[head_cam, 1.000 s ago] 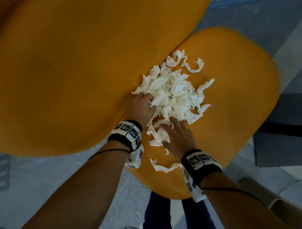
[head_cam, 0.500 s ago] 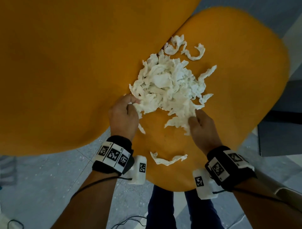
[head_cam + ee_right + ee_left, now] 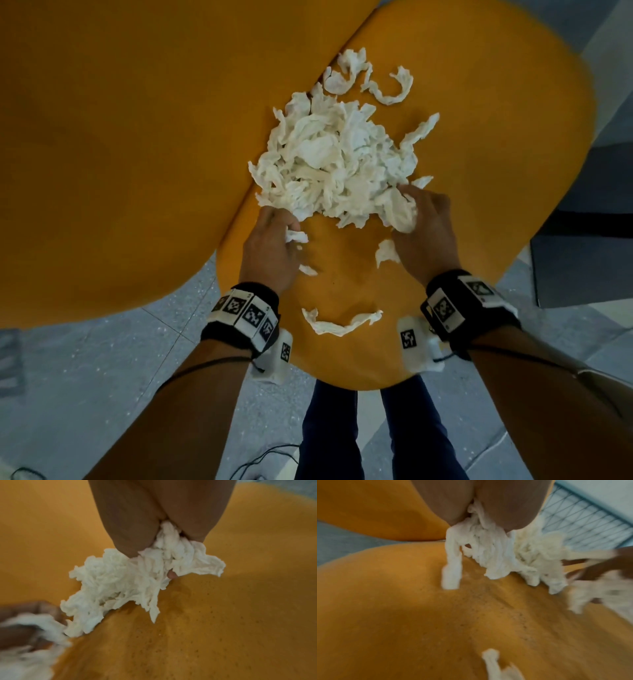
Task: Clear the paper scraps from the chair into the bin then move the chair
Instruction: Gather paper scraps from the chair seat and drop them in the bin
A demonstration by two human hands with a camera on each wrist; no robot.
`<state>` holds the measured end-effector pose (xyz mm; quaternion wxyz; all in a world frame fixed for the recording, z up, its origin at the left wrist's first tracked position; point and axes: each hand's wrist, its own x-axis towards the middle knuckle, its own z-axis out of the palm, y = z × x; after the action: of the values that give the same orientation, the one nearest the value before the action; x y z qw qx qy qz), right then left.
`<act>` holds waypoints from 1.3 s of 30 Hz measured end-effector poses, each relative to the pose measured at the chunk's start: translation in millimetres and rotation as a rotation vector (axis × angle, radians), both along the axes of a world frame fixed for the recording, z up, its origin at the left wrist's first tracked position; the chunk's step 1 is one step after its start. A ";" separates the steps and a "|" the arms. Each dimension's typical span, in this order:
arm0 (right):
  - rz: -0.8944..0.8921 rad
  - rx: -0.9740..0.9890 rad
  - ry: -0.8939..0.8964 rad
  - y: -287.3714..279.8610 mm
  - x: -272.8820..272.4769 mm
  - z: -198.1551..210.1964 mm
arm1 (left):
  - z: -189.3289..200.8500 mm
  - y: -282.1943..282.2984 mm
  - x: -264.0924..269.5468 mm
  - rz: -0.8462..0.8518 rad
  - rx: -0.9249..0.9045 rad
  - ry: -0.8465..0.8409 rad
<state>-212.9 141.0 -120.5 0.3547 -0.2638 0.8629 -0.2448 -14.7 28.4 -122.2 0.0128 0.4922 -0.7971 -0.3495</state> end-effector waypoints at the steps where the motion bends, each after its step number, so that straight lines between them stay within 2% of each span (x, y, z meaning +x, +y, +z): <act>1: 0.049 0.005 0.021 -3.7 -2.1 -4.1 | 6.6 4.9 -1.6 -0.031 0.003 0.044; 5: 0.143 0.106 0.047 -15.0 -7.8 -16.7 | 22.9 44.2 -6.8 -0.206 0.147 0.026; 8: 0.160 0.150 0.069 -13.9 -12.8 -21.2 | 15.4 76.5 -5.2 -0.486 0.093 -0.034; 12: -0.045 0.068 -0.104 -3.4 -19.3 -15.2 | -5.9 97.1 6.4 -0.644 0.034 -0.136; 15: -0.164 0.060 -0.178 10.8 -23.3 -4.9 | -8.4 94.2 11.1 -0.697 0.050 -0.111; 17: -0.212 0.056 -0.193 19.9 -24.2 0.9 | -6.3 85.1 12.8 -0.675 0.129 -0.111; 20: -0.249 0.021 -0.180 30.9 -25.1 2.6 | -0.8 69.8 12.5 -0.537 0.205 -0.137; 25: -0.335 -0.101 -0.197 41.2 -30.9 6.0 | 7.1 47.5 6.4 -0.225 0.197 -0.046; 31: -0.331 -0.208 -0.271 36.0 -43.1 16.0 | 28.1 32.1 -24.2 0.159 0.148 0.088; 33: -0.374 -0.225 -0.322 32.2 -46.2 19.3 | 31.2 31.8 -35.7 0.184 0.113 0.097; 36: -0.422 -0.211 -0.466 30.4 -48.4 24.3 | 28.9 33.6 -50.0 0.078 0.099 0.007; 39: -0.360 -0.113 -0.429 33.7 -45.1 23.3 | 23.7 37.1 -60.0 -0.052 0.151 -0.073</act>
<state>-258.0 174.7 -97.3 0.4649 -0.0677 0.7860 -0.4018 -74.7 65.5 -98.5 -0.0626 0.4835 -0.7809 -0.3904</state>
